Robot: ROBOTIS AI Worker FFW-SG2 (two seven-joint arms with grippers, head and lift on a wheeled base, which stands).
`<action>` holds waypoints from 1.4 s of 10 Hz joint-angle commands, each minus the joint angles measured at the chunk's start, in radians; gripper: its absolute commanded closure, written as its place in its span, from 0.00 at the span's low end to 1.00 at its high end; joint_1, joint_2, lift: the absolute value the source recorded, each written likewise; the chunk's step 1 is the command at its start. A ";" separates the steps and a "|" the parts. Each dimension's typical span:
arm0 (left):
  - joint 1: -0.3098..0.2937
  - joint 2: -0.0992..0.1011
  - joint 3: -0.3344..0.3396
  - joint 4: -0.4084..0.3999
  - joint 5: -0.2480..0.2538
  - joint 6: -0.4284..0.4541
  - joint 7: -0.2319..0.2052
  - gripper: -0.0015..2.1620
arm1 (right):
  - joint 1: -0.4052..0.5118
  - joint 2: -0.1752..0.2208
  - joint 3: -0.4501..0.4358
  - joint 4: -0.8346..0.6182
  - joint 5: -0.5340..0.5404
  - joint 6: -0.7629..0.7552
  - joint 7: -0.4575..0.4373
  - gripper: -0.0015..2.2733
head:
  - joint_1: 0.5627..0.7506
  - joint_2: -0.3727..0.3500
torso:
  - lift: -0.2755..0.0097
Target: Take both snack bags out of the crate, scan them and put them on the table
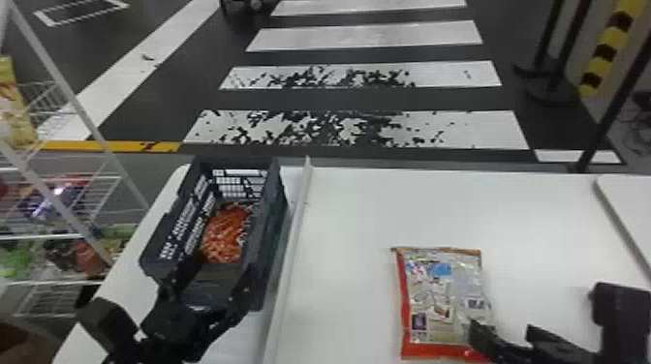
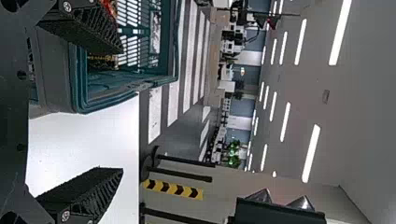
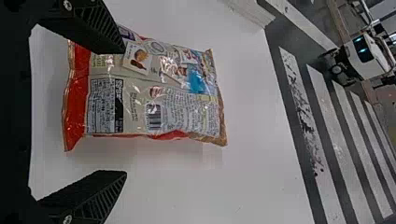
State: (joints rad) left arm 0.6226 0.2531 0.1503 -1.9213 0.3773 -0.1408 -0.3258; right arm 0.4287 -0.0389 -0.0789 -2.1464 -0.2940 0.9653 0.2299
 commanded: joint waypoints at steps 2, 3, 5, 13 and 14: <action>0.000 0.000 0.000 0.002 0.000 0.002 0.001 0.05 | -0.035 0.005 -0.001 0.068 -0.042 -0.003 0.009 0.03 | 0.70 0.76 | 0.64; -0.001 0.000 0.000 0.004 0.000 0.002 0.002 0.05 | -0.042 0.005 0.001 0.088 -0.040 -0.003 0.009 0.03 | 0.70 0.78 | 0.64; -0.003 0.002 0.000 0.004 0.000 0.002 0.002 0.05 | -0.067 0.005 0.002 0.135 -0.039 -0.006 0.011 0.03 | 0.70 0.78 | 0.64; -0.011 0.003 0.000 0.016 0.000 0.005 0.002 0.05 | -0.133 0.004 0.002 0.243 0.009 0.056 0.032 0.99 | 0.70 0.78 | 0.64; -0.011 0.003 0.000 0.018 0.000 0.005 0.002 0.05 | -0.130 0.004 -0.004 0.241 -0.004 0.056 0.037 0.99 | 0.70 0.78 | 0.64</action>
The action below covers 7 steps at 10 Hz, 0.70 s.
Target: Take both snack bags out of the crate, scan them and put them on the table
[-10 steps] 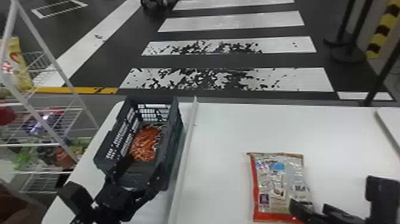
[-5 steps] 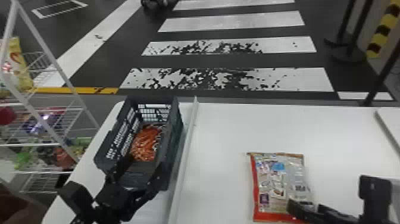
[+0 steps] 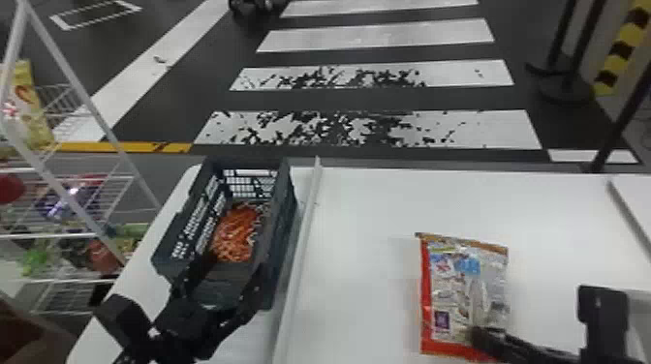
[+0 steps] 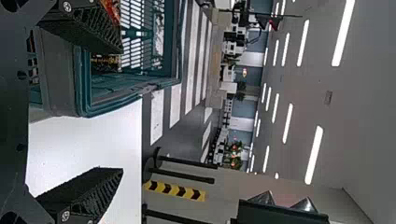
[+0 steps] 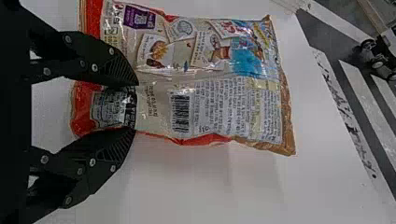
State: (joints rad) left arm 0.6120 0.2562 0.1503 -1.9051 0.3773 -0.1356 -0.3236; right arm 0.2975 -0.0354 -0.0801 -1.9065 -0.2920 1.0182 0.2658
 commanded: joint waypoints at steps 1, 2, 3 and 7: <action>0.000 0.000 0.000 0.000 0.000 0.000 0.000 0.05 | 0.009 0.000 -0.013 -0.011 -0.019 0.000 0.003 0.99 | 0.70 0.78 | 0.64; 0.000 0.000 0.000 -0.002 0.000 0.000 0.000 0.05 | 0.018 0.000 -0.029 -0.037 -0.050 0.000 0.003 0.99 | 0.70 0.78 | 0.64; 0.002 0.000 0.000 -0.002 0.000 0.000 0.000 0.05 | 0.032 0.002 -0.058 -0.080 -0.093 0.000 0.003 0.99 | 0.70 0.77 | 0.64; 0.005 0.000 -0.002 -0.008 0.000 0.000 0.000 0.05 | 0.065 0.009 -0.227 -0.207 -0.220 0.012 -0.005 0.99 | 0.70 0.71 | 0.64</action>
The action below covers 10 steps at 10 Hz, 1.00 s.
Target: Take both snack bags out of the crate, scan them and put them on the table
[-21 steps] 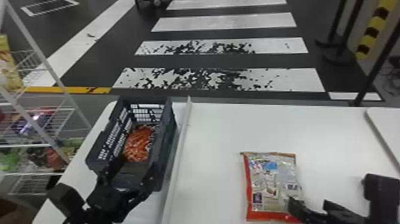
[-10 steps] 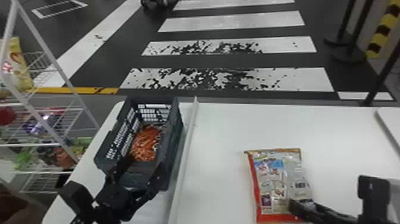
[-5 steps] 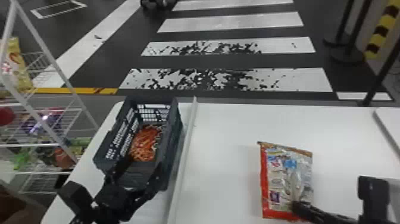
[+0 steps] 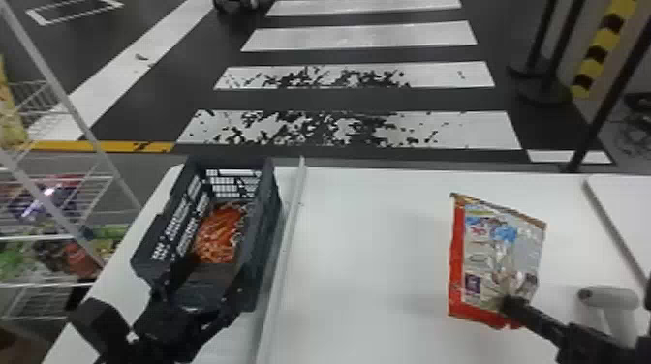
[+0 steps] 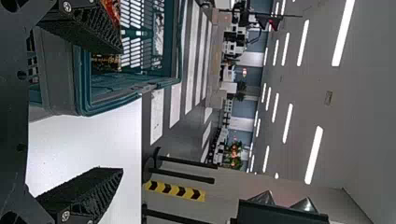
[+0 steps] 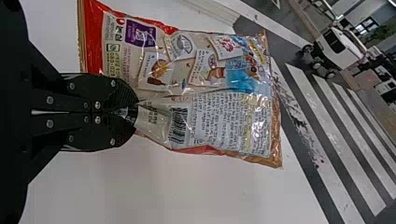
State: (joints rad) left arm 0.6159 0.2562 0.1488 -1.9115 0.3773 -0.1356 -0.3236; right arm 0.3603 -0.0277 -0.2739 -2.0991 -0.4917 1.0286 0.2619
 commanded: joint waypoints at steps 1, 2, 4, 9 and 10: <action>0.004 0.000 0.002 -0.004 0.000 0.000 0.000 0.05 | -0.004 0.002 -0.096 -0.028 -0.037 0.002 -0.012 0.99 | 0.70 0.67 | 0.64; 0.004 0.005 0.002 -0.008 0.000 0.000 0.000 0.05 | -0.017 0.000 -0.173 -0.028 -0.074 -0.005 -0.026 0.99 | 0.70 0.62 | 0.64; 0.004 0.006 0.000 -0.008 0.000 0.000 0.000 0.05 | -0.037 -0.003 -0.283 -0.018 -0.071 -0.057 -0.089 0.99 | 0.70 0.51 | 0.64; 0.002 0.006 0.002 -0.004 0.000 0.003 0.000 0.05 | -0.118 -0.011 -0.427 0.218 -0.030 -0.367 -0.294 0.99 | 0.70 0.13 | 0.64; 0.002 0.006 0.003 -0.004 0.000 0.003 0.000 0.05 | -0.149 -0.011 -0.455 0.277 -0.005 -0.391 -0.316 0.99 | 0.70 0.07 | 0.64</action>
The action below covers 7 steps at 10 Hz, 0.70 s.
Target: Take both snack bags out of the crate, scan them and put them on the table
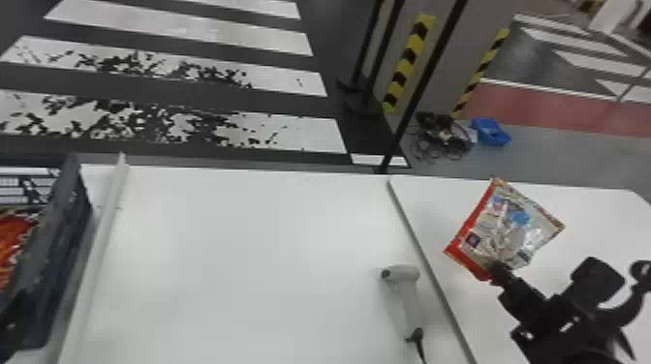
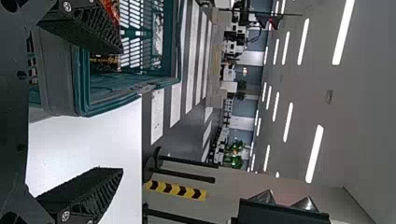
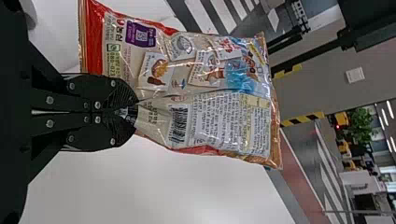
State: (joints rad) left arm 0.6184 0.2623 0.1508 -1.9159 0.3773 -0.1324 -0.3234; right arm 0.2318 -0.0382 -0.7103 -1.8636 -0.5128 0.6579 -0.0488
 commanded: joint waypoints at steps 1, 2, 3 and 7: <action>-0.002 0.000 0.001 0.001 0.000 0.000 0.000 0.05 | -0.040 -0.006 -0.035 0.092 0.025 -0.048 -0.006 0.99 | 0.70 0.03 | 0.64; -0.003 0.000 0.000 0.003 0.000 0.000 0.000 0.05 | -0.057 -0.023 -0.038 0.155 0.037 -0.091 -0.026 0.99 | 0.70 0.03 | 0.64; -0.005 0.000 0.000 0.003 0.000 0.000 0.000 0.05 | -0.072 -0.043 -0.037 0.218 0.042 -0.143 -0.033 0.99 | 0.70 0.03 | 0.64; -0.006 0.000 0.001 0.005 0.000 0.000 0.000 0.05 | -0.098 -0.085 -0.017 0.336 0.059 -0.235 -0.034 0.00 | 0.70 0.03 | 0.64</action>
State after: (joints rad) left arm 0.6134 0.2623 0.1505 -1.9114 0.3773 -0.1326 -0.3236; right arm 0.1331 -0.1219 -0.7292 -1.5301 -0.4571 0.4266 -0.0843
